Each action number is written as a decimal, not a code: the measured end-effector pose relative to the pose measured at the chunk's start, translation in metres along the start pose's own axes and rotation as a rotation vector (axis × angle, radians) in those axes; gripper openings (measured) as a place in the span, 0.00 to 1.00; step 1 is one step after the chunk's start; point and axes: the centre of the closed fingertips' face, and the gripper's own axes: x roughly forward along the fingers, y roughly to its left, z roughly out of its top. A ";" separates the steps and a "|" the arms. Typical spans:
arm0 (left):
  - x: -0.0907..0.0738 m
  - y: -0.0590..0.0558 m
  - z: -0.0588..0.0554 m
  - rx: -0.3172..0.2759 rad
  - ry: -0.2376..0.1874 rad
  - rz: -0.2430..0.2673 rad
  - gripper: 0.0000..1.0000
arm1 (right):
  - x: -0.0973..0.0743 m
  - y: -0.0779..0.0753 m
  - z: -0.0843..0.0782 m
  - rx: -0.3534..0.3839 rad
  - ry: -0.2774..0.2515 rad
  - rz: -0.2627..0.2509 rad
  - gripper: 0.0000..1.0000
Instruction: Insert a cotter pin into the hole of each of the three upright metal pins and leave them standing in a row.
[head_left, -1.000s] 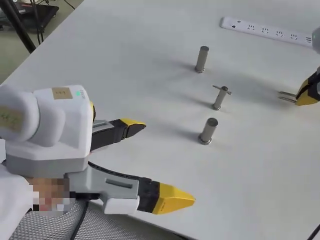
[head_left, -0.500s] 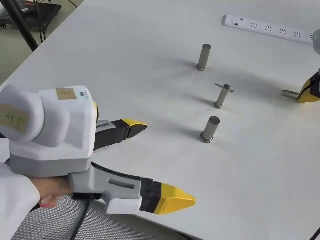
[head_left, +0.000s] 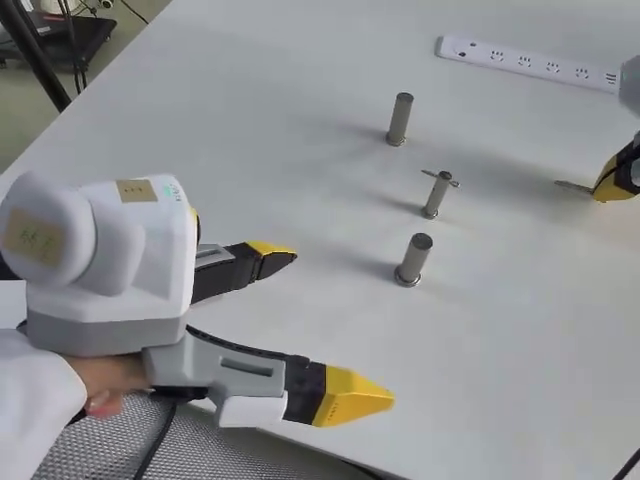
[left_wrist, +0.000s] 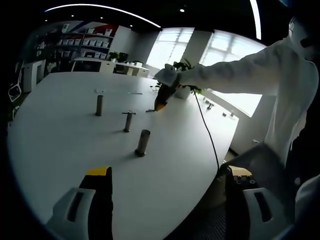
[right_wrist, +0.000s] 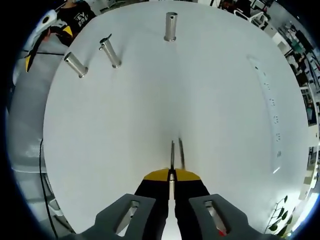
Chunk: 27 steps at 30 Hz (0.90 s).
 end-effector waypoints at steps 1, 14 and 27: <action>0.000 0.000 0.000 0.000 -0.001 0.000 0.92 | 0.001 -0.006 0.000 -0.007 -0.007 -0.002 0.00; 0.003 -0.007 0.013 0.010 -0.019 -0.025 0.87 | -0.032 0.039 0.038 -0.081 -0.138 -0.017 0.00; 0.016 -0.003 0.043 -0.102 -0.068 -0.046 0.65 | -0.064 0.093 0.073 -0.106 -0.345 -0.092 0.00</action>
